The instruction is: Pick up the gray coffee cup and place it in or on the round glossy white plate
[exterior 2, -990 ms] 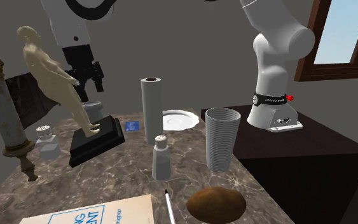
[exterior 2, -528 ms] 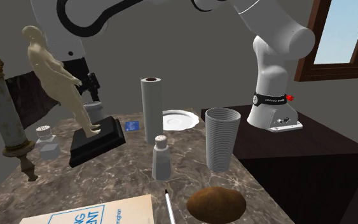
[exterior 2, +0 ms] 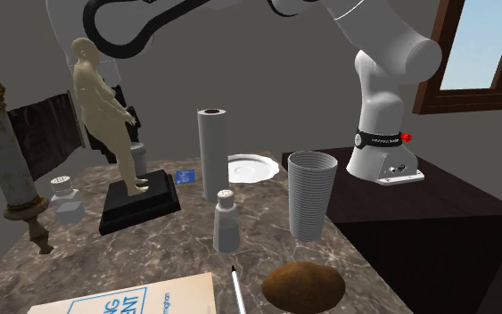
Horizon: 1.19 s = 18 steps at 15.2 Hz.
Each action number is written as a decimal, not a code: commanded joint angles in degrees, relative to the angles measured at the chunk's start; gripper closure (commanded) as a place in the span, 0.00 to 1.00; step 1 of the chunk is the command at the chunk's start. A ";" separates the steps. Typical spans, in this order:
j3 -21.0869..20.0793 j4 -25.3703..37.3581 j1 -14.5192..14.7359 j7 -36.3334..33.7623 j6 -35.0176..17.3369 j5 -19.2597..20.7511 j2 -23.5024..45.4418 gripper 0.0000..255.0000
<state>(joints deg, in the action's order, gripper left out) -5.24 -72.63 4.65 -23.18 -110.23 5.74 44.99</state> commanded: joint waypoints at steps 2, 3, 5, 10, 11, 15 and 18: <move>0.02 -0.09 0.09 0.05 0.03 0.08 0.52 0.00; 0.01 -0.78 0.08 0.00 -0.37 0.08 0.22 1.00; 0.07 -0.69 -0.07 0.17 -0.61 0.09 0.54 1.00; 0.00 -1.36 0.13 -0.14 -0.92 0.09 0.18 1.00; -0.04 -1.76 0.23 -0.29 -1.13 0.10 -0.01 1.00; -0.02 0.49 0.09 0.15 1.65 -0.03 -0.52 1.00; -0.08 1.28 0.09 0.24 3.34 -0.12 -1.44 1.00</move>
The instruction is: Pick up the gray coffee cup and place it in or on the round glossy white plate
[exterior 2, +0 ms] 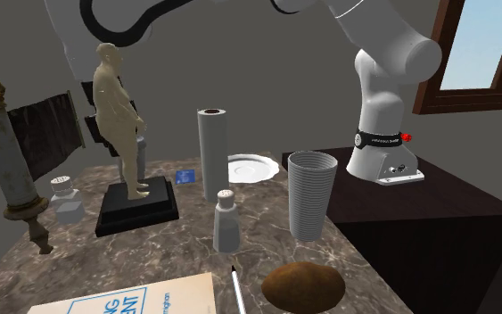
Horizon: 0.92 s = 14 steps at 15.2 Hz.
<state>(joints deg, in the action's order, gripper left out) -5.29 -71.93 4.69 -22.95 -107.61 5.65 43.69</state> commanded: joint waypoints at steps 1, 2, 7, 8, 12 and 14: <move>-0.04 0.91 0.05 0.04 1.32 -0.06 -0.41 1.00; -0.06 1.19 0.05 0.07 1.90 -0.09 -0.70 1.00; -0.13 3.13 0.09 0.24 4.98 -0.21 -1.86 1.00; -0.14 3.57 0.10 0.27 5.62 -0.24 -2.05 1.00; -0.25 -0.68 -0.33 0.40 5.13 -0.42 -5.81 1.00; -0.39 -9.99 -1.15 0.61 1.72 -0.70 -11.74 1.00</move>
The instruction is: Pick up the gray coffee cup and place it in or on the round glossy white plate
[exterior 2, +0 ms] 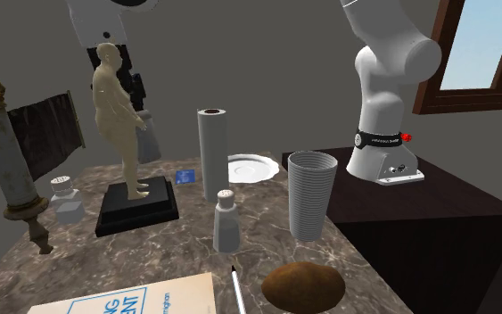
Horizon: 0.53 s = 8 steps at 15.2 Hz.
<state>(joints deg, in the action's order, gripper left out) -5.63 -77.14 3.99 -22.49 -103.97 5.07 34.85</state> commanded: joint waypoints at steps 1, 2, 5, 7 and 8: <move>-0.09 -8.91 -0.82 0.31 -3.35 -0.28 -5.62 1.00; -0.12 -12.79 -1.18 0.50 -4.65 -0.44 -8.21 1.00; -0.13 -23.26 -2.14 1.20 -7.89 -0.96 -15.50 1.00; -0.07 -29.53 -2.70 1.79 -9.61 -1.33 -20.10 1.00; -0.02 -32.49 -2.97 2.11 -10.35 -1.52 -22.35 1.00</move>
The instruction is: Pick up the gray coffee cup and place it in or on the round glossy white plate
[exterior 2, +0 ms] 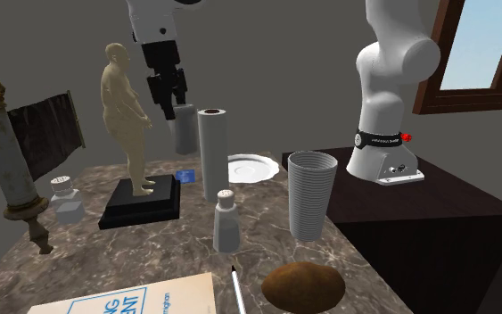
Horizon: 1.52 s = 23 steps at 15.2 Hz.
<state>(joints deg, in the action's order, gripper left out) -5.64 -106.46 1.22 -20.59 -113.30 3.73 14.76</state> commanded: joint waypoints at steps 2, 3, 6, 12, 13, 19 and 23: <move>0.15 -8.83 -0.68 0.91 -2.27 -0.55 -6.70 1.00; 0.26 -11.53 -0.89 1.28 -2.80 -0.73 -8.90 1.00; 0.68 -19.20 -1.47 2.50 -3.95 -1.24 -15.50 1.00; 1.87 -32.29 -2.28 4.88 -5.19 -1.76 -27.48 1.00; 1.87 -32.73 -2.28 4.83 -6.01 -1.72 -27.08 1.00; 1.80 -34.96 -2.35 4.44 -11.03 -1.41 -24.28 1.00; 1.76 -36.21 -2.40 4.14 -14.41 -1.13 -22.14 1.00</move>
<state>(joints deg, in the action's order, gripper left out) -3.84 -142.35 -1.20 -16.31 -126.76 2.54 -7.96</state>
